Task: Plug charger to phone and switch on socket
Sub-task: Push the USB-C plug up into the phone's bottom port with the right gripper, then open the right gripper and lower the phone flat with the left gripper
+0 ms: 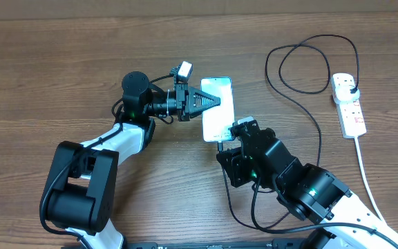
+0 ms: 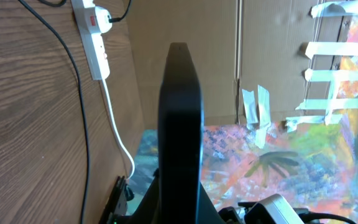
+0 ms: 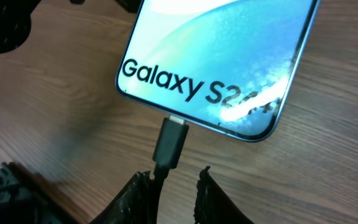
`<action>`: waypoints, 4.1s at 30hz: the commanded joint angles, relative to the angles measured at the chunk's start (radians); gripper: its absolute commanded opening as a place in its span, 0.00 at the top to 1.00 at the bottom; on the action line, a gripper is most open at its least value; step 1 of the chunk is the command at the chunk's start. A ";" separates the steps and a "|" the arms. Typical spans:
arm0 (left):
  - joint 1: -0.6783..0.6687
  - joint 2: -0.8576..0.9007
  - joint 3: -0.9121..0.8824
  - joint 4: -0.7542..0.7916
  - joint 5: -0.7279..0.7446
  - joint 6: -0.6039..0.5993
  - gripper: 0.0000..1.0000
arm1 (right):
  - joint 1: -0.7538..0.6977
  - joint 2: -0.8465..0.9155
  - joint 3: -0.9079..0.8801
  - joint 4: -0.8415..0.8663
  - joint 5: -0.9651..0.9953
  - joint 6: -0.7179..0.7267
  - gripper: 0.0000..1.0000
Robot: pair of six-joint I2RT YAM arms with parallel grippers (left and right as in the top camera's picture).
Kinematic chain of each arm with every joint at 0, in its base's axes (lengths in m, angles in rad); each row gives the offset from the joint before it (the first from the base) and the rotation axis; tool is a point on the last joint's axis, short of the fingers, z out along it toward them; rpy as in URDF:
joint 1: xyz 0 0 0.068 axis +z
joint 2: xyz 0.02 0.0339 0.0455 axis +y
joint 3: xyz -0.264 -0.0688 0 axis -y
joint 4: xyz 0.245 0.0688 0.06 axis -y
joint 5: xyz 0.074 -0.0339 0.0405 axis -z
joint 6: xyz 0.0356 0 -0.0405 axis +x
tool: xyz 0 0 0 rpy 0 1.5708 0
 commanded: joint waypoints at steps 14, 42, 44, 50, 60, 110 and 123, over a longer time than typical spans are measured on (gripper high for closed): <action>-0.005 -0.013 0.013 0.009 0.007 0.041 0.96 | -0.002 0.062 0.005 0.024 -0.082 0.019 0.93; -0.021 -0.013 0.013 0.009 0.059 0.143 0.96 | -0.002 0.107 0.087 0.001 -0.034 0.069 0.84; -0.021 -0.013 0.013 0.009 0.058 0.134 0.96 | -0.002 0.115 0.087 0.004 -0.033 0.069 0.83; -0.021 -0.013 0.013 0.009 0.057 0.116 0.96 | -0.002 0.148 0.087 -0.005 -0.037 0.086 0.83; -0.021 -0.013 0.013 0.009 0.051 0.116 0.96 | -0.002 0.148 0.087 -0.019 -0.036 0.135 0.92; -0.213 -0.013 0.022 -0.084 -0.389 0.129 0.96 | -0.087 -0.220 0.225 -0.266 0.266 0.041 0.00; -0.036 -0.013 0.111 -0.964 -0.496 0.784 0.96 | -0.087 -0.340 0.224 -0.372 0.371 0.049 0.00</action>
